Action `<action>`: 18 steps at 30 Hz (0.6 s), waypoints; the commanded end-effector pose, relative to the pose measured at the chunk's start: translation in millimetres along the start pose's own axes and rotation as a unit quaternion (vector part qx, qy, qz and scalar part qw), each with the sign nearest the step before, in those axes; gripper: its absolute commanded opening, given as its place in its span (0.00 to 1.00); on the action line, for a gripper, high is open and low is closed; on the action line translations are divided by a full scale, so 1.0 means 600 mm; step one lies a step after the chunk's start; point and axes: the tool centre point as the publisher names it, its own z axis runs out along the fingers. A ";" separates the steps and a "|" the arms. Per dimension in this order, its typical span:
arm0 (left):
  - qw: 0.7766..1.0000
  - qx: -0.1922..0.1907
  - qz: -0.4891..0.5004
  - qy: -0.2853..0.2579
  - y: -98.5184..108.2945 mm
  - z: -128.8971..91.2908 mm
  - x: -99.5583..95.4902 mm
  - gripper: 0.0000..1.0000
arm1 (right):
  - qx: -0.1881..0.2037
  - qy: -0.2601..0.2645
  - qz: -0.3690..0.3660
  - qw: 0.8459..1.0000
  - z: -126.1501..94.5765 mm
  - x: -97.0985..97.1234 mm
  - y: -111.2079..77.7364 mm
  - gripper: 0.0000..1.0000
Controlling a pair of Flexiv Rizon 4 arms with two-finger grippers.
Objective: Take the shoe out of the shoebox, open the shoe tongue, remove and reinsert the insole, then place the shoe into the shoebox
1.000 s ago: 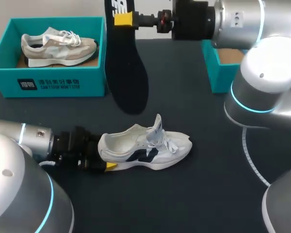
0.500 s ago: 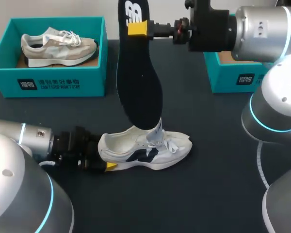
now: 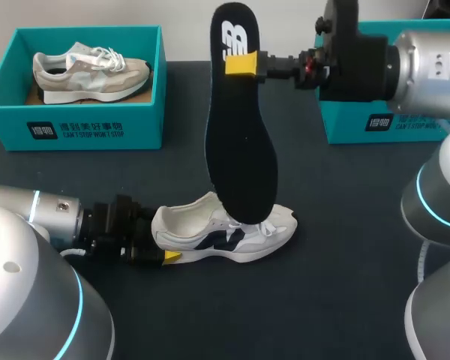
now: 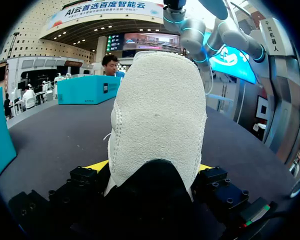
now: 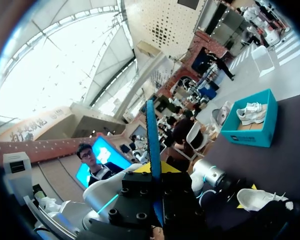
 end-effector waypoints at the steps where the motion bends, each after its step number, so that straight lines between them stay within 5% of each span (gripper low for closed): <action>1: 1.000 -0.001 0.000 0.000 0.011 0.010 -0.008 0.00 | -0.005 -0.014 0.004 1.000 -0.042 0.014 -0.019 0.00; 18: 1.000 -0.001 0.000 0.000 0.011 0.010 -0.008 0.00 | 0.003 -0.008 0.012 1.000 -0.063 0.007 -0.027 0.00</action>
